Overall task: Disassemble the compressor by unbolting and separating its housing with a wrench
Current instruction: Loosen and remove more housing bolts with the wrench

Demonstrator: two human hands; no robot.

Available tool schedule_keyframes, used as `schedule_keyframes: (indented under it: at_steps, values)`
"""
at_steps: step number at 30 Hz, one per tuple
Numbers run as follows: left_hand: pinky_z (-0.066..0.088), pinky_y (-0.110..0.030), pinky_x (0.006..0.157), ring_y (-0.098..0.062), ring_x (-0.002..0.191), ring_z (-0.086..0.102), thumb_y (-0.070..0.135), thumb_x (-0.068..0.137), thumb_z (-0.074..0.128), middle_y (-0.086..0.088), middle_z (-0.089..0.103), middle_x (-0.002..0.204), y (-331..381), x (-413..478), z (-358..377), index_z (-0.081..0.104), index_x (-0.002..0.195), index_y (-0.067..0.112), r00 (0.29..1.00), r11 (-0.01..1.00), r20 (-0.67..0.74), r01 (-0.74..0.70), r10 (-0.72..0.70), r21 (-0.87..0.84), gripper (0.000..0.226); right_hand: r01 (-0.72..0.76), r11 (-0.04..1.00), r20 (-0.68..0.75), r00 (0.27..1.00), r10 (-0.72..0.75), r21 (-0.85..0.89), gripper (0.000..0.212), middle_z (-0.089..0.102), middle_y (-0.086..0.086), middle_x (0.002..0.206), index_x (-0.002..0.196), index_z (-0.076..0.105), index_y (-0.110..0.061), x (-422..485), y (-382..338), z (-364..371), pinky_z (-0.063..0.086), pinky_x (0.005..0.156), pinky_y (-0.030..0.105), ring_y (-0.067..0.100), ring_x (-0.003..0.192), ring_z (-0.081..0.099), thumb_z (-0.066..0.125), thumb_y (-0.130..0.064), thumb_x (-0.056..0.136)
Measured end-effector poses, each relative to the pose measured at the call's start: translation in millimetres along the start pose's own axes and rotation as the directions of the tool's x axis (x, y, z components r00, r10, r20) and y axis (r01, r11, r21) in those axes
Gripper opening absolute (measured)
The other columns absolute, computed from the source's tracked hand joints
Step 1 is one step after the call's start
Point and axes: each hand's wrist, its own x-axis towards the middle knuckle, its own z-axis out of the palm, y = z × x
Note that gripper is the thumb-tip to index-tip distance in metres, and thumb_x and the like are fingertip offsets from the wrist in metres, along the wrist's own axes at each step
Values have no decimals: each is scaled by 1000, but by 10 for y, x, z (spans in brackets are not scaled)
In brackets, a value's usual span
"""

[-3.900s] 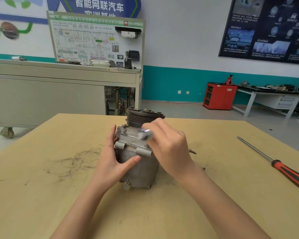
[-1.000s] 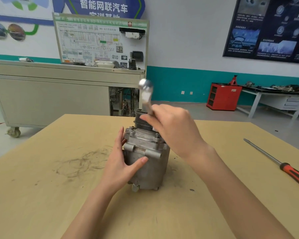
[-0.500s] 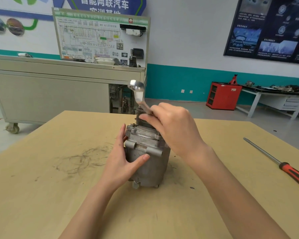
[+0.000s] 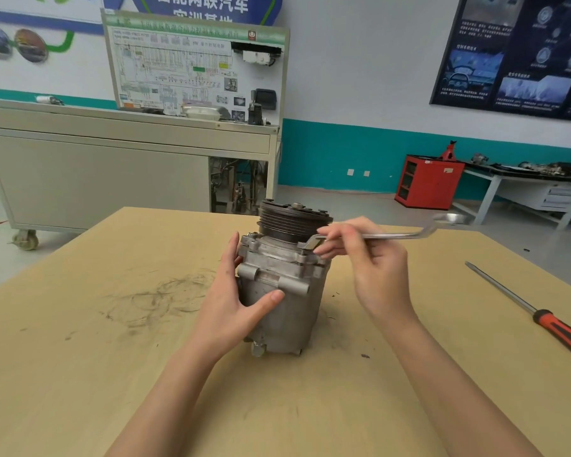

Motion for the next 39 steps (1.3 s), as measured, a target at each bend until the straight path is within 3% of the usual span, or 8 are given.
schedule_keyframes:
  at_steps: [4, 8, 11, 15, 25, 29, 35, 39]
  values:
    - [24, 4, 95, 24, 124, 29, 76, 61, 68, 37, 25, 136, 1, -7, 0, 1, 137, 61, 1000, 1000, 9, 2, -2, -27, 102, -452, 702, 147, 880, 452, 550, 34, 72, 10, 85, 79, 62, -6, 88, 199, -151, 55, 64, 25, 19, 69, 68, 35, -7, 99]
    - [27, -8, 102, 14, 129, 31, 77, 56, 64, 39, 24, 135, 9, -17, 7, 0, 136, 64, 1000, 1000, 15, 11, -11, -28, 103, -565, 477, 217, 767, 604, 673, 30, 71, 13, 83, 81, 59, -4, 207, 260, -171, 54, 60, 22, 16, 66, 67, 36, -10, 100]
    - [28, -14, 106, 9, 133, 30, 80, 55, 65, 35, 25, 139, 12, -17, 3, 0, 136, 63, 1000, 1000, 18, 8, -7, -30, 105, -406, 701, 30, 876, 482, 586, 31, 73, 13, 81, 82, 63, -5, 251, 153, -214, 55, 62, 22, 19, 69, 70, 43, -25, 95]
    - [28, -18, 108, 6, 134, 30, 74, 57, 63, 44, 22, 132, -2, -12, 3, 1, 135, 64, 1000, 1000, 18, -2, 2, -13, 101, -98, 991, -72, 992, 105, 96, 31, 73, 4, 78, 85, 68, -10, 227, -76, -227, 56, 62, 22, 19, 70, 72, 48, -32, 96]
    - [28, -16, 108, 22, 127, 28, 68, 59, 66, 44, 22, 131, -2, -6, 5, 3, 141, 55, 1000, 999, 17, 0, 1, -32, 104, 214, 946, -1, 975, -221, -245, 26, 69, 5, 86, 95, 68, -8, -28, 57, -15, 58, 65, 43, 19, 76, 71, 53, -29, 94]
    - [27, -17, 109, 10, 134, 29, 71, 58, 63, 42, 22, 134, 8, -9, 3, 2, 143, 53, 1000, 1000, 22, 0, 1, -30, 106, 305, 876, 60, 950, -305, -374, 38, 69, 9, 81, 89, 70, 2, -23, 34, -26, 57, 60, 46, 24, 71, 70, 51, -31, 95]
    - [26, -14, 107, 13, 131, 27, 67, 62, 64, 30, 25, 142, 12, -6, 14, 1, 143, 53, 1000, 1000, 13, -2, 2, -8, 104, 209, 945, 39, 978, -206, -253, 25, 70, -1, 84, 89, 68, -12, -56, 56, -44, 59, 65, 37, 14, 74, 70, 51, -31, 95]
    - [24, -2, 100, 26, 124, 25, 70, 60, 63, 41, 21, 136, 6, -2, 15, 0, 141, 56, 1000, 1000, 16, -5, 5, -3, 103, -256, 886, -43, 955, 295, 387, 35, 73, 7, 85, 78, 67, -11, -4, 229, -69, 56, 65, 27, 22, 73, 71, 39, -15, 98]
